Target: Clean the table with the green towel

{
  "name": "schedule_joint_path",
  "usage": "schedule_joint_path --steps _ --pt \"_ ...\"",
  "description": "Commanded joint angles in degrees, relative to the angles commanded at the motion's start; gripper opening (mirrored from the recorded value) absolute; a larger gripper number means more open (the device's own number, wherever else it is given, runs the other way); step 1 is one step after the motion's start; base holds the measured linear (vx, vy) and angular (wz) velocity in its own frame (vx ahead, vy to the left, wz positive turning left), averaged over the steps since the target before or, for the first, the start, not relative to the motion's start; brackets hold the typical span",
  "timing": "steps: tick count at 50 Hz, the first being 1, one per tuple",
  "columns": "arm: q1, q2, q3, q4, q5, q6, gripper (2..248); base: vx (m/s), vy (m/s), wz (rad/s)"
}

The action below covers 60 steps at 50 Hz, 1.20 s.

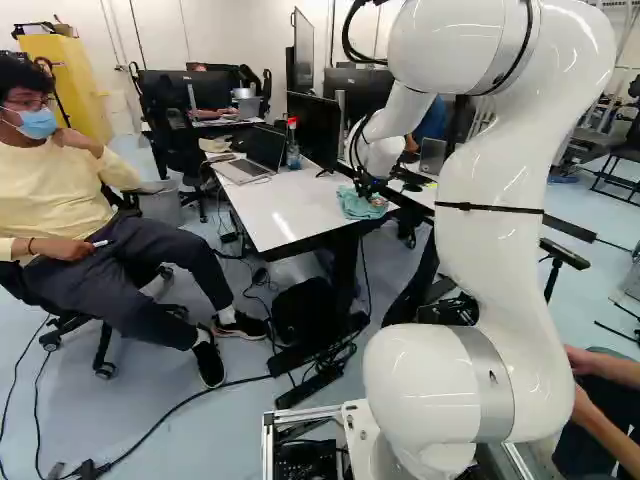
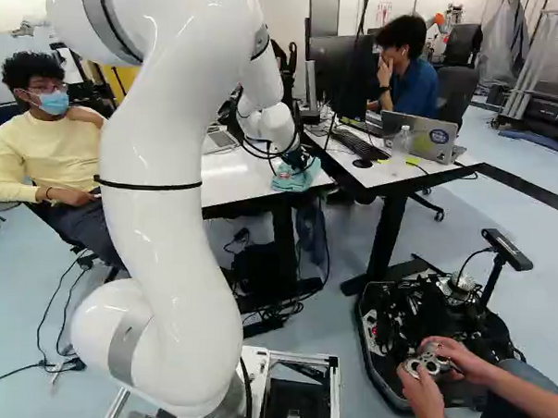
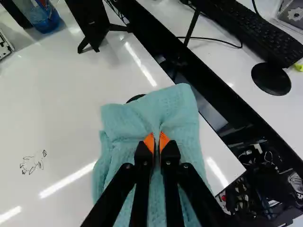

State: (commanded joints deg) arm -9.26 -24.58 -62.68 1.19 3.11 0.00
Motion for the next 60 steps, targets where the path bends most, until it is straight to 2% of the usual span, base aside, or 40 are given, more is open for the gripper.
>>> schedule_joint_path --steps 43,60 --pt "0.0 0.0 0.0 0.0 0.0 0.0 31 0.000 0.000 0.000" --pt "0.0 2.1 0.5 0.0 0.0 0.0 29 0.000 0.000 0.000"
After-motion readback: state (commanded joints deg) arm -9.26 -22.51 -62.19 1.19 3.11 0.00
